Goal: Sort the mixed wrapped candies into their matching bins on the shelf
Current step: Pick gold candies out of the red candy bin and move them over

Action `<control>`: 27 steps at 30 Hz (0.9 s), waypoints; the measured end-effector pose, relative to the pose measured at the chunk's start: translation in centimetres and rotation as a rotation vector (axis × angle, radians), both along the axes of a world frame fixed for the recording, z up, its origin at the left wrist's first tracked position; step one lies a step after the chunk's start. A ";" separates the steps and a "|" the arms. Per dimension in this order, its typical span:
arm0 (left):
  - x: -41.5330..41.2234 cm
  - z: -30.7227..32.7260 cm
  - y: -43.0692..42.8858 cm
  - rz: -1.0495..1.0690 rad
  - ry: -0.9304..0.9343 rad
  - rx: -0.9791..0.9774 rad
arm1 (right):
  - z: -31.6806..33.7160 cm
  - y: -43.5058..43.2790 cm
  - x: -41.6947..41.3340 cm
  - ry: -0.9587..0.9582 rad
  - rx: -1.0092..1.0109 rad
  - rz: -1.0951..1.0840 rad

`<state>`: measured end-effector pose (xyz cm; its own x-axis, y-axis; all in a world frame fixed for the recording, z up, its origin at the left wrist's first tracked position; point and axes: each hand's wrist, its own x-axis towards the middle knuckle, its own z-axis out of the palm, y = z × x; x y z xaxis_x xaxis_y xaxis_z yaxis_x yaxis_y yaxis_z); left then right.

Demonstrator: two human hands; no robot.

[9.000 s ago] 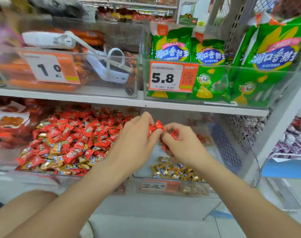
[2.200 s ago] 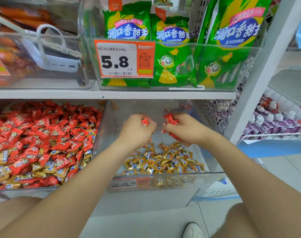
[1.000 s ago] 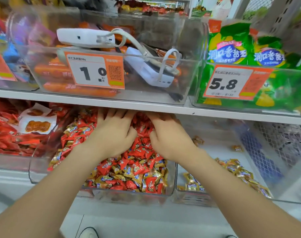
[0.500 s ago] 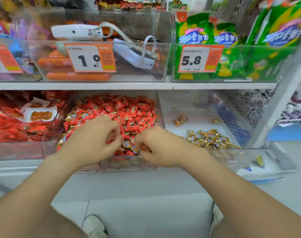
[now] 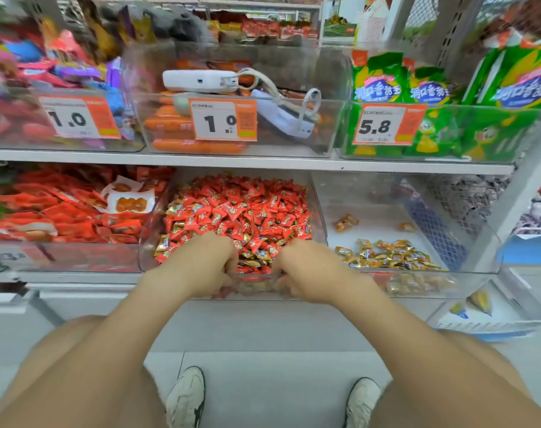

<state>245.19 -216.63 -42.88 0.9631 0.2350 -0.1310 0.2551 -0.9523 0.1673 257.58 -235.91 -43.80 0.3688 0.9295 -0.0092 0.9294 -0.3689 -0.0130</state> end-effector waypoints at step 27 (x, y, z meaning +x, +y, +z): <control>3.2 -0.8 4.1 -0.211 -0.081 -0.101 | 0.9 2.4 4.5 0.313 0.405 -0.076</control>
<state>248.37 -212.56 -43.70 0.9978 0.0171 -0.0635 0.0340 -0.9605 0.2762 262.13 -233.50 -42.95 0.4724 0.8522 0.2251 0.8290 -0.3428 -0.4418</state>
